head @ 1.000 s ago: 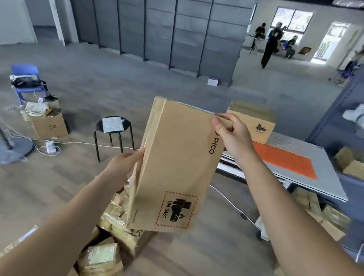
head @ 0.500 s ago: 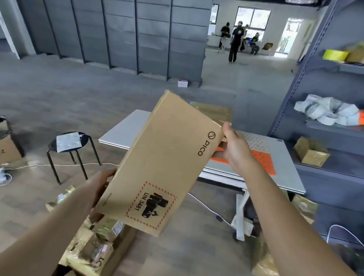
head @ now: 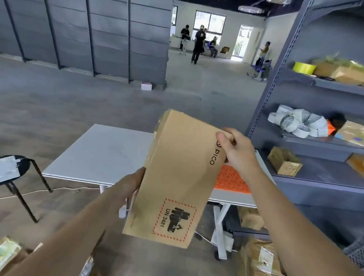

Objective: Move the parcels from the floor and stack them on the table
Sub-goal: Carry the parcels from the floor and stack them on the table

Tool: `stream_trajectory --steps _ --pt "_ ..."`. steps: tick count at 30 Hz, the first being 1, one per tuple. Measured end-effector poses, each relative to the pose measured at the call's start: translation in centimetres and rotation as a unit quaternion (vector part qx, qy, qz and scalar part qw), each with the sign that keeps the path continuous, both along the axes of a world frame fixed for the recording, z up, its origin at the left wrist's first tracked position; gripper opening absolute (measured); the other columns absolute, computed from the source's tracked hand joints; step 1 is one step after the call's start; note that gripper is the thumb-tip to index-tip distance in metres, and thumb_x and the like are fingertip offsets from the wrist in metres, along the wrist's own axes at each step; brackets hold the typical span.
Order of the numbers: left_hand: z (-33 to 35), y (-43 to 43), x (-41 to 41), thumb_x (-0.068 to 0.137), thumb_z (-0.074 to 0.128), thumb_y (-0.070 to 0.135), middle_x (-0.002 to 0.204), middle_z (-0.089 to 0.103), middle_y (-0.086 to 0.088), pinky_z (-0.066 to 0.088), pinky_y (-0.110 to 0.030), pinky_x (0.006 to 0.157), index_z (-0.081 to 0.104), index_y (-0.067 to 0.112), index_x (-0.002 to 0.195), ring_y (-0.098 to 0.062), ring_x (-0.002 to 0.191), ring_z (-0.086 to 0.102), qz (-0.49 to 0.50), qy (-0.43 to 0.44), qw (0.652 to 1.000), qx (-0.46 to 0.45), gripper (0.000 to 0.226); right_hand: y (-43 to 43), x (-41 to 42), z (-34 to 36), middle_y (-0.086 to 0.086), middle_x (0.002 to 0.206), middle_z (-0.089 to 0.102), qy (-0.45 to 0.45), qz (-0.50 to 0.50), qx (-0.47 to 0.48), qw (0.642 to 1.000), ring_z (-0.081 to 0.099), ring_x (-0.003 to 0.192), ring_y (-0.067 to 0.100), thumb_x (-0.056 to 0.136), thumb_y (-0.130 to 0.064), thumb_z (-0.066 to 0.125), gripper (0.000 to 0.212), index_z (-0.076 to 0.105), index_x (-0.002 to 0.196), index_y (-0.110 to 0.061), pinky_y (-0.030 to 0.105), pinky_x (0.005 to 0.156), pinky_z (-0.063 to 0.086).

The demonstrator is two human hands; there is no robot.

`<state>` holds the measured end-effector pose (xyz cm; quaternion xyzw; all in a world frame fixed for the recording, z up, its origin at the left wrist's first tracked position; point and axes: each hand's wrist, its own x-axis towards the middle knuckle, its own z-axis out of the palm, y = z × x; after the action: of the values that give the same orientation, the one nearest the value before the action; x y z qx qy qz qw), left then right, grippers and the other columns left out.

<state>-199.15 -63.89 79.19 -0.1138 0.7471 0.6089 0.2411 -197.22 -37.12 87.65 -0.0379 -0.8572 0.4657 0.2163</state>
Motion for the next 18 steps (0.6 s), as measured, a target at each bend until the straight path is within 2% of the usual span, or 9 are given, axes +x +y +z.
stream_trajectory --steps 2,4,6,8,9,11,14,16,18 --pt "1.0 1.3 -3.1 0.093 0.036 0.061 0.082 0.065 0.003 0.046 -0.039 0.081 0.069 0.026 0.081 -0.019 0.086 0.057 -0.043 0.027 0.998 0.031 0.049 -0.6 -2.3 0.1 -0.002 0.113 0.069 -0.002 -0.003 0.095 0.995 0.059 0.102 0.013 0.092 -0.039 0.06 0.034 0.063 0.122 -0.023 0.015 0.08 0.042" --pt "2.4 2.4 -6.7 0.09 0.036 0.065 0.061 0.055 -0.001 0.049 -0.037 0.07 0.061 0.02 0.065 -0.023 0.069 0.051 -0.039 0.009 0.994 0.103 0.058 -1.1 -4.2 -0.3 -0.001 0.11 0.071 -0.009 0.004 0.14 0.99 0.061 0.106 0.018 0.091 -0.039 0.063 0.035 0.063 0.124 -0.025 0.02 0.084 0.041" --pt "3.2 2.8 -10.0 0.079 0.039 0.079 0.064 0.056 -0.004 0.052 -0.038 0.066 0.062 0.014 0.075 -0.025 0.071 0.051 -0.034 -0.04 0.98 0.194 0.069 -0.9 -5.6 -0.7 -0.003 0.101 0.071 -0.023 0.006 0.168 0.986 0.063 0.099 0.018 0.09 -0.042 0.063 0.038 0.061 0.125 -0.029 0.021 0.077 0.039" --pt "2.8 3.0 -12.7 0.071 0.046 0.084 0.09 0.068 -0.009 0.056 -0.048 0.067 0.068 0.013 0.103 -0.03 0.089 0.062 -0.056 -0.087 0.959 0.264 0.081 -0.4 -6.8 -1.0 -0.004 0.102 0.07 -0.044 0.012 0.201 0.979 0.062 0.096 0.017 0.09 -0.045 0.062 0.04 0.058 0.128 -0.032 0.023 0.074 0.037" --pt "2.4 3.3 -13.6 0.07 0.053 0.081 0.1 0.07 -0.008 0.056 -0.052 0.067 0.067 0.019 0.113 -0.029 0.095 0.064 -0.068 -0.096 0.954 0.276 0.077 -0.2 -7.5 -1.1 -0.004 0.109 0.07 -0.052 0.021 0.21 0.976 0.062 0.1 0.017 0.091 -0.045 0.061 0.041 0.057 0.129 -0.032 0.025 0.077 0.039" --pt "1.5 4.2 -14.7 0.077 0.064 0.061 0.102 0.072 -0.006 0.056 -0.05 0.063 0.064 0.023 0.122 -0.026 0.087 0.069 -0.056 -0.106 0.949 0.291 0.059 0.4 -8.8 -1.4 -0.005 0.124 0.066 -0.063 0.042 0.185 0.98 0.059 0.114 0.014 0.095 -0.043 0.055 0.038 0.056 0.131 -0.033 0.03 0.091 0.044" --pt "-0.5 5.4 -16.3 0.087 0.063 0.036 0.095 0.074 -0.007 0.055 -0.048 0.06 0.063 0.016 0.118 -0.026 0.076 0.07 -0.016 -0.123 0.943 0.309 0.037 1.1 -11.0 -2.2 -0.009 0.142 0.053 -0.093 0.076 0.115 0.986 0.047 0.131 0.009 0.1 -0.043 0.044 0.04 0.048 0.139 -0.037 0.032 0.108 0.037" --pt "-2.1 5.9 -17.4 0.093 0.057 0.027 0.09 0.073 -0.008 0.056 -0.05 0.059 0.061 0.013 0.117 -0.027 0.075 0.069 0.004 -0.113 0.947 0.299 0.029 1.6 -12.8 -2.9 -0.011 0.144 0.05 -0.099 0.083 0.105 0.986 0.044 0.131 0.006 0.101 -0.041 0.043 0.039 0.049 0.139 -0.036 0.026 0.106 0.034" --pt "-3.6 6.7 -18.3 0.098 0.05 0.017 0.096 0.071 -0.01 0.057 -0.047 0.057 0.056 0.007 0.12 -0.025 0.077 0.069 0.01 -0.09 0.953 0.289 0.025 2.1 -14.8 -3.8 -0.018 0.139 0.052 -0.097 0.101 0.11 0.984 0.045 0.124 -0.006 0.101 -0.039 0.045 0.037 0.052 0.137 -0.034 0.019 0.102 0.034"
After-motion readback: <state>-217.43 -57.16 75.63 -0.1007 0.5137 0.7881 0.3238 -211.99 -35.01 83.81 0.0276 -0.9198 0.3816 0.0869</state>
